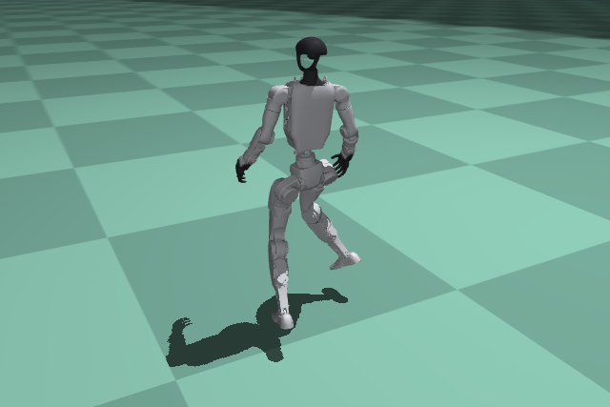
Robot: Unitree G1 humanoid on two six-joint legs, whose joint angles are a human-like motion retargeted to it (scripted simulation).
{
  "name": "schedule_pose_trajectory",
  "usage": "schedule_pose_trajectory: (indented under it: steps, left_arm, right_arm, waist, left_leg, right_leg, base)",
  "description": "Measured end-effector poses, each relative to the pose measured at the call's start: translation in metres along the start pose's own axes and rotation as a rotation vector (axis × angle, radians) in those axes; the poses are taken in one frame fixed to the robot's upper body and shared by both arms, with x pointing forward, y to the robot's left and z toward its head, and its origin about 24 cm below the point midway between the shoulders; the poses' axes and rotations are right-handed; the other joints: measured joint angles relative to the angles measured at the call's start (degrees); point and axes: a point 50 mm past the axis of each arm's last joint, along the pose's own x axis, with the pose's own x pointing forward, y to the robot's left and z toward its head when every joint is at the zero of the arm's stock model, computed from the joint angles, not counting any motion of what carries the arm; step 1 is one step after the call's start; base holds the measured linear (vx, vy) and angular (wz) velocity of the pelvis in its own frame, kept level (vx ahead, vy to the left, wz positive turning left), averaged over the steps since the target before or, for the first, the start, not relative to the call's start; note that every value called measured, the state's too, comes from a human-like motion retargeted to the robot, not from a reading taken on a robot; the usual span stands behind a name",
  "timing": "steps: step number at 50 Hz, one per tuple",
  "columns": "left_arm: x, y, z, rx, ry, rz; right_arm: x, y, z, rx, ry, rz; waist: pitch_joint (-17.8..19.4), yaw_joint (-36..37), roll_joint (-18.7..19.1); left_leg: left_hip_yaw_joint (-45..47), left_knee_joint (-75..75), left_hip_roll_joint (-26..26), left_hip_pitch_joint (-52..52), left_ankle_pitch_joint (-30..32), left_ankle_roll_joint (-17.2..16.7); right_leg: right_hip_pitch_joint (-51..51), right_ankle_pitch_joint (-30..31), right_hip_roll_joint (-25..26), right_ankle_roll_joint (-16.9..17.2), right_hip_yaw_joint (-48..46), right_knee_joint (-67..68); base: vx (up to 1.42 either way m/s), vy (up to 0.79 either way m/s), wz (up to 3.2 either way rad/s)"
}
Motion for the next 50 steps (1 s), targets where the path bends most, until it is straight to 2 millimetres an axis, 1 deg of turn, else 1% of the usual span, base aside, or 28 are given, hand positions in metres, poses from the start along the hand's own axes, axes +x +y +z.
schedule_pose_trajectory:
  steps: [2, 4, 5, 7, 8, 10, 11, 12, 13, 15, 17, 18, 21, 25, 27, 29, 31, 33, 35, 37, 40, 42, 43, 45, 47, 48, 50]
  left_arm:
    - [0.002, -0.001, 0.007, 0.023, -0.028, -0.002]
    - [0.005, 0.000, 0.016, 0.040, -0.055, 0.006]
    - [0.006, 0.000, 0.020, 0.044, -0.069, 0.014]
    - [0.010, 0.005, 0.032, 0.036, -0.104, 0.059]
    - [0.012, 0.009, 0.039, 0.026, -0.127, 0.095]
    - [0.012, 0.022, 0.052, -0.007, -0.172, 0.203]
    - [0.014, 0.029, 0.064, -0.018, -0.208, 0.267]
    - [0.014, 0.037, 0.074, -0.032, -0.238, 0.326]
    - [0.012, 0.044, 0.078, -0.049, -0.255, 0.372]
    - [0.008, 0.054, 0.074, -0.070, -0.249, 0.425]
    - [0.002, 0.058, 0.054, -0.083, -0.187, 0.436]
    - [-0.002, 0.059, 0.040, -0.089, -0.140, 0.434]
    - [-0.017, 0.057, -0.012, -0.117, 0.044, 0.411]
    - [-0.047, 0.041, -0.082, -0.179, 0.312, 0.352]
    - [-0.060, 0.030, -0.106, -0.209, 0.418, 0.316]
    - [-0.069, 0.019, -0.122, -0.233, 0.492, 0.281]
    - [-0.073, 0.011, -0.129, -0.260, 0.529, 0.255]
    - [-0.070, 0.005, -0.128, -0.271, 0.532, 0.238]
    - [-0.061, 0.003, -0.121, -0.270, 0.506, 0.225]
    - [-0.049, 0.002, -0.108, -0.259, 0.457, 0.213]
    - [-0.030, -0.001, -0.085, -0.234, 0.363, 0.186]
    - [-0.016, 0.000, -0.064, -0.205, 0.285, 0.165]
    - [-0.012, -0.003, -0.056, -0.191, 0.253, 0.147]
    - [0.000, -0.004, -0.034, -0.152, 0.177, 0.113]
    - [0.006, -0.010, -0.023, -0.118, 0.133, 0.074]
    - [0.009, -0.012, -0.016, -0.098, 0.111, 0.056]
    - [0.011, -0.019, -0.012, -0.067, 0.098, 0.021]
  right_arm:
    - [-0.001, -0.011, 0.006, 0.002, -0.029, -0.063]
    - [-0.001, -0.022, 0.011, 0.014, -0.051, -0.132]
    - [-0.001, -0.028, 0.013, 0.024, -0.057, -0.168]
    - [-0.001, -0.043, 0.015, 0.061, -0.052, -0.253]
    - [-0.002, -0.051, 0.014, 0.085, -0.046, -0.302]
    - [-0.006, -0.068, 0.010, 0.127, -0.021, -0.405]
    - [-0.005, -0.079, 0.014, 0.162, -0.021, -0.462]
    - [-0.006, -0.088, 0.017, 0.194, -0.019, -0.511]
    - [-0.007, -0.095, 0.018, 0.220, -0.014, -0.546]
    - [-0.009, -0.106, 0.019, 0.271, -0.010, -0.592]
    - [-0.012, -0.114, 0.019, 0.309, -0.018, -0.619]
    - [-0.013, -0.117, 0.019, 0.325, -0.027, -0.630]
    - [-0.017, -0.124, 0.022, 0.367, -0.067, -0.652]
    - [-0.019, -0.125, 0.026, 0.406, -0.123, -0.653]
    - [-0.018, -0.121, 0.026, 0.427, -0.141, -0.641]
    - [-0.017, -0.114, 0.023, 0.454, -0.148, -0.624]
    - [-0.014, -0.104, 0.019, 0.487, -0.143, -0.601]
    - [-0.010, -0.090, 0.012, 0.522, -0.124, -0.563]
    - [-0.006, -0.072, 0.005, 0.557, -0.093, -0.505]
    - [-0.001, -0.052, -0.003, 0.582, -0.050, -0.432]
    - [0.004, -0.019, -0.014, 0.584, 0.016, -0.299]
    - [0.009, 0.002, -0.013, 0.561, 0.041, -0.194]
    - [0.009, 0.012, -0.014, 0.536, 0.055, -0.145]
    - [0.014, 0.030, -0.005, 0.473, 0.050, -0.028]
    - [0.017, 0.047, 0.004, 0.380, 0.033, 0.080]
    - [0.020, 0.053, 0.015, 0.325, 0.010, 0.136]
    - [0.023, 0.067, 0.031, 0.213, -0.035, 0.232]
  waist:
    - [0.3, -0.7, 1.1]
    - [0.6, -0.8, 0.5]
    - [0.8, -0.7, -0.3]
    - [1.1, 0.7, -3.9]
    - [1.4, 1.9, -6.3]
    - [3.3, 6.2, -10.6]
    - [4.7, 8.0, -14.7]
    - [6.2, 9.6, -18.5]
    - [7.9, 10.8, -21.4]
    - [10.3, 12.7, -25.7]
    - [11.2, 14.3, -27.4]
    - [11.5, 15.0, -27.6]
    - [11.9, 16.1, -27.4]
    - [11.9, 15.4, -26.2]
    - [11.8, 14.4, -25.6]
    - [11.7, 13.2, -25.0]
    - [11.7, 11.8, -24.6]
    - [11.7, 10.7, -24.3]
    - [11.8, 10.0, -23.7]
    - [12.2, 10.0, -22.7]
    - [12.7, 10.8, -21.0]
    - [13.2, 11.9, -19.7]
    - [13.4, 12.7, -18.9]
    - [13.4, 14.0, -18.0]
    - [13.6, 15.8, -16.7]
    - [13.5, 16.5, -16.5]
    - [13.5, 18.3, -15.5]
  left_leg:
    - [-3.0, 0.9, 3.7, -0.8, 2.0, -2.4]
    - [-4.9, 1.7, 5.7, -2.9, 4.6, -4.4]
    - [-5.6, 2.2, 6.1, -4.3, 5.9, -5.2]
    - [-6.4, 3.5, 3.7, -8.4, 9.2, -6.5]
    - [-6.8, 4.4, 1.8, -10.7, 10.9, -7.1]
    - [-6.8, 7.7, -1.2, -15.7, 14.0, -8.4]
    - [-4.8, 7.3, -4.0, -18.8, 17.5, -8.3]
    - [-2.6, 6.7, -6.3, -21.8, 20.9, -8.0]
    - [0.3, 5.5, -7.4, -24.9, 24.1, -7.2]
    - [7.1, 1.5, -8.7, -29.5, 29.3, -5.9]
    - [14.1, -2.0, -8.2, -31.7, 31.7, -4.1]
    - [17.4, -3.2, -7.6, -32.0, 31.2, -3.1]
    - [24.7, -3.4, -5.5, -31.0, 28.2, -0.4]
    - [29.7, 1.6, -1.2, -28.9, 22.2, 1.6]
    - [31.0, 4.5, 1.6, -28.2, 19.2, 2.0]
    - [31.9, 6.7, 4.5, -27.9, 16.0, 2.5]
    - [33.0, 7.8, 7.1, -27.6, 12.9, 2.9]
    - [34.2, 7.6, 9.3, -27.4, 10.0, 3.2]
    - [35.6, 6.6, 11.0, -26.9, 7.8, 3.2]
    - [36.4, 6.0, 11.9, -26.2, 6.5, 2.8]
    - [37.0, 7.5, 12.7, -25.7, 4.9, 2.5]
    - [36.6, 7.9, 12.2, -24.9, 4.3, 2.2]
    - [36.5, 9.1, 12.2, -24.9, 3.7, 2.2]
    - [36.4, 8.3, 10.9, -24.1, 2.7, 2.1]
    - [36.8, 9.4, 10.9, -23.8, 1.3, 2.3]
    - [37.3, 8.3, 10.3, -23.1, 0.9, 2.5]
    - [38.2, 8.9, 11.0, -22.8, -0.3, 2.8]
  right_leg:
    - [5.0, 3.0, 5.1, 0.0, 4.1, 0.7]
    - [10.6, 4.0, 8.2, 0.0, 8.0, 1.8]
    - [13.4, 3.4, 9.1, 0.0, 10.2, 2.3]
    - [18.3, -1.2, 8.1, 0.0, 14.2, 3.7]
    - [20.1, -5.6, 6.8, 0.0, 15.9, 4.4]
    - [20.7, -19.6, 2.9, -0.2, 16.7, 6.5]
    - [19.8, -26.6, -2.5, -2.9, 12.9, 7.7]
    - [18.9, -32.1, -7.5, -5.2, 8.9, 8.6]
    - [18.1, -34.7, -11.7, -6.9, 4.6, 9.1]
    - [16.5, -36.4, -17.6, -8.7, -2.5, 8.3]
    - [15.0, -35.1, -19.2, -9.1, -7.3, 5.9]
    - [14.3, -33.9, -19.0, -8.9, -8.8, 4.4]
    - [12.9, -29.8, -16.7, -8.1, -10.8, 0.9]
    - [11.9, -25.2, -12.8, -7.1, -11.3, -2.3]
    - [11.9, -24.1, -10.7, -6.7, -11.2, -3.8]
    - [12.2, -23.8, -9.0, -6.4, -11.1, -5.2]
    - [13.0, -24.5, -7.8, -6.3, -11.4, -6.6]
    - [14.1, -26.2, -7.4, -6.7, -12.8, -8.1]
    - [15.5, -27.9, -7.5, -7.5, -15.5, -9.9]
    - [17.3, -29.3, -7.5, -8.3, -18.5, -11.8]
    - [18.8, -31.1, -7.4, -9.3, -22.8, -12.4]
    - [21.1, -30.9, -7.3, -9.6, -25.7, -15.5]
    - [21.0, -31.6, -7.2, -9.7, -26.8, -14.5]
    - [23.5, -30.9, -7.4, -9.5, -29.5, -18.9]
    - [24.0, -31.9, -7.4, -9.3, -31.9, -18.2]
    - [25.5, -31.4, -7.6, -9.0, -33.1, -21.0]
    - [26.1, -32.4, -7.7, -8.7, -35.5, -20.1]
  base:
    - [0.47, -0.83, 3.03]
    - [0.36, -0.82, 3.36]
    - [0.21, -0.77, 3.55]
    - [0.00, -0.72, 3.54]
    - [-0.26, -0.63, 3.08]
    - [-0.44, -0.58, 2.46]
    - [-0.39, -0.66, 2.47]
    - [-0.31, -0.75, 2.73]
    - [-0.33, -0.72, 2.82]
    - [-0.34, -0.66, 2.93]
    - [-0.32, -0.55, 2.80]
    - [-0.30, -0.46, 2.57]
    - [-0.28, -0.37, 2.29]
    - [-0.26, -0.24, 2.00]
    - [-0.25, -0.16, 1.98]
    - [-0.24, -0.10, 2.06]
    - [-0.22, -0.05, 2.12]
    - [-0.20, 0.01, 2.12]
    - [-0.16, 0.05, 2.03]
    - [-0.11, 0.10, 1.89]
    - [-0.05, 0.13, 1.68]
    - [0.04, 0.16, 1.50]
    - [0.06, 0.17, 1.37]
    - [0.12, 0.19, 1.33]
    - [0.14, 0.19, 1.15]
    - [0.17, 0.20, 1.09]
    - [0.17, 0.20, 0.96]
